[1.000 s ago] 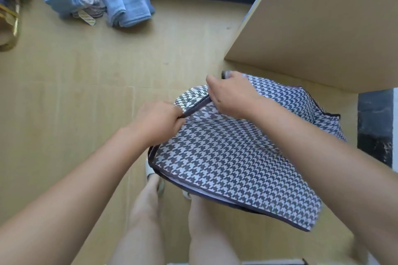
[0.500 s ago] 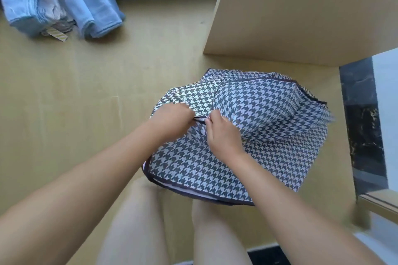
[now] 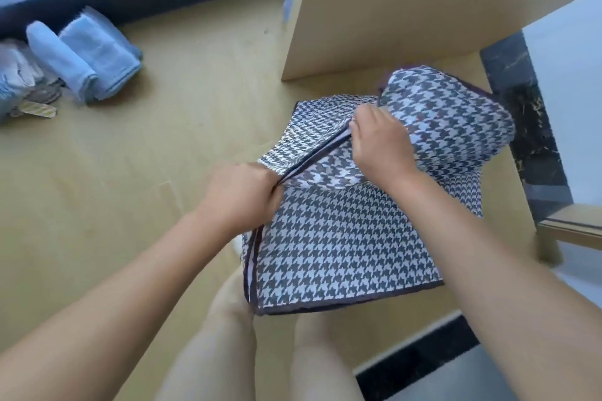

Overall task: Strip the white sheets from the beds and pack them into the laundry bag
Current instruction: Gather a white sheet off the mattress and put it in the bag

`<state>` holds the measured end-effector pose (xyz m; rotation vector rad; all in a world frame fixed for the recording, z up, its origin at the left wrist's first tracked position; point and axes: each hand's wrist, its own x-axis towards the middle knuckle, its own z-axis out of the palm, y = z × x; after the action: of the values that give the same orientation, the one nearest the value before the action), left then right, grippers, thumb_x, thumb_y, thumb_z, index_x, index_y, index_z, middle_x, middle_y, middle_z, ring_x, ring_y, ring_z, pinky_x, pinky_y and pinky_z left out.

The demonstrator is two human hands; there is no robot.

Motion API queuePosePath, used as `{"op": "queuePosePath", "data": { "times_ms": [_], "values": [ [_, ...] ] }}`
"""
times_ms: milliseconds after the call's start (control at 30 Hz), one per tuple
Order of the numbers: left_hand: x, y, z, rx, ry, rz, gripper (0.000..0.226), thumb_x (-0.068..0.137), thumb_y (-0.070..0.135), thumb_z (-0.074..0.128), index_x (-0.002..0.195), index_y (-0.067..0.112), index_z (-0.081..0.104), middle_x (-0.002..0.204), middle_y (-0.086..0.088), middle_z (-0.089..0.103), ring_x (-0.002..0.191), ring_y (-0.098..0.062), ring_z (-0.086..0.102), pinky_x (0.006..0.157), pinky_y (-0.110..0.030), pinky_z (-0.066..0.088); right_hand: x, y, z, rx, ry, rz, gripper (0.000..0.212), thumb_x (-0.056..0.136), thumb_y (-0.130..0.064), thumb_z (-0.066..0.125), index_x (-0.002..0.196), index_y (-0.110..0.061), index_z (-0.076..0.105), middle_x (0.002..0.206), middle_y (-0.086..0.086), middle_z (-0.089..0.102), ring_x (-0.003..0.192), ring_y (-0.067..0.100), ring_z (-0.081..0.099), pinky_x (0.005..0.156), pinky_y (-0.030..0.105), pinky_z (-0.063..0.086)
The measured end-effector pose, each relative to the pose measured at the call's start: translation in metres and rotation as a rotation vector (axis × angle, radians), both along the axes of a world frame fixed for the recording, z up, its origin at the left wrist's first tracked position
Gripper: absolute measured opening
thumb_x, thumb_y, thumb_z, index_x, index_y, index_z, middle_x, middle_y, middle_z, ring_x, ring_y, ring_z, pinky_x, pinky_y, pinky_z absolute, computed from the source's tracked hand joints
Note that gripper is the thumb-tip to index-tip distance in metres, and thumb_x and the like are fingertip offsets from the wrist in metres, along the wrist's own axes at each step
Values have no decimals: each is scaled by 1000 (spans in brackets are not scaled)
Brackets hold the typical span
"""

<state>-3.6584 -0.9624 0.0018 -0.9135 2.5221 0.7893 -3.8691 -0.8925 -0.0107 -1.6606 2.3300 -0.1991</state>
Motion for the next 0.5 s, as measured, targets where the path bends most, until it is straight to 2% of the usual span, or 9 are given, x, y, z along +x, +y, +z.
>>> {"op": "queuePosePath", "data": {
  "times_ms": [33, 100, 167, 233, 267, 333, 433, 500],
  "values": [
    [-7, -3, 1, 17, 30, 46, 31, 90, 37, 41, 84, 9, 53, 82, -5, 51, 86, -33, 59, 68, -36, 48, 2, -2, 1, -28, 6, -8, 14, 95, -5, 44, 83, -10, 39, 76, 6, 40, 70, 21, 34, 65, 32, 22],
    [-27, -8, 2, 17, 87, 126, 47, 87, 49, 43, 107, 10, 57, 101, -7, 56, 98, -32, 57, 76, -39, 49, 3, -5, -1, -64, 16, 0, 13, 95, -6, 45, 82, -7, 44, 74, 5, 39, 69, 21, 34, 66, 32, 23],
    [-60, -14, 1, -14, 59, 128, 50, 93, 53, 46, 125, 14, 50, 118, -7, 53, 108, -29, 54, 74, -35, 41, 4, -6, -3, -119, 51, 19, 14, 92, -5, 46, 79, -5, 48, 70, 7, 42, 67, 20, 35, 65, 30, 21],
    [-94, -17, -3, -40, 42, 75, 40, 99, 44, 42, 121, 12, 53, 119, -9, 54, 109, -29, 54, 68, -32, 31, 6, -7, -6, -165, 114, 39, 13, 88, -7, 47, 75, -5, 49, 67, 9, 50, 62, 23, 41, 62, 31, 20],
    [-106, -18, -5, -54, 49, 44, 36, 101, 38, 39, 115, 10, 56, 117, -10, 56, 107, -31, 55, 67, -32, 30, 5, -8, -8, -189, 155, 48, 11, 85, -5, 49, 74, -6, 49, 66, 10, 52, 61, 25, 45, 64, 33, 24],
    [-115, -21, -9, -73, 61, -14, 32, 102, 30, 37, 105, 8, 60, 110, -11, 59, 101, -33, 58, 65, -33, 29, -5, -10, -9, -189, 216, 6, 8, 83, -3, 54, 75, -5, 52, 68, 10, 55, 65, 29, 52, 77, 38, 35],
    [-99, -25, -6, -90, 78, -77, 32, 101, 31, 39, 100, 8, 61, 103, -10, 59, 97, -33, 58, 63, -31, 30, -24, -12, -1, -89, 207, -184, 15, 93, -12, 44, 87, -5, 56, 82, 8, 61, 84, 30, 56, 105, 50, 24],
    [-92, -29, -3, -94, 74, -97, 32, 101, 32, 39, 100, 9, 62, 102, -9, 59, 96, -33, 58, 63, -32, 31, -26, -13, 1, -45, 251, -238, 17, 96, -14, 43, 88, -7, 56, 83, 5, 61, 87, 28, 56, 109, 59, 17]
  ]
}}
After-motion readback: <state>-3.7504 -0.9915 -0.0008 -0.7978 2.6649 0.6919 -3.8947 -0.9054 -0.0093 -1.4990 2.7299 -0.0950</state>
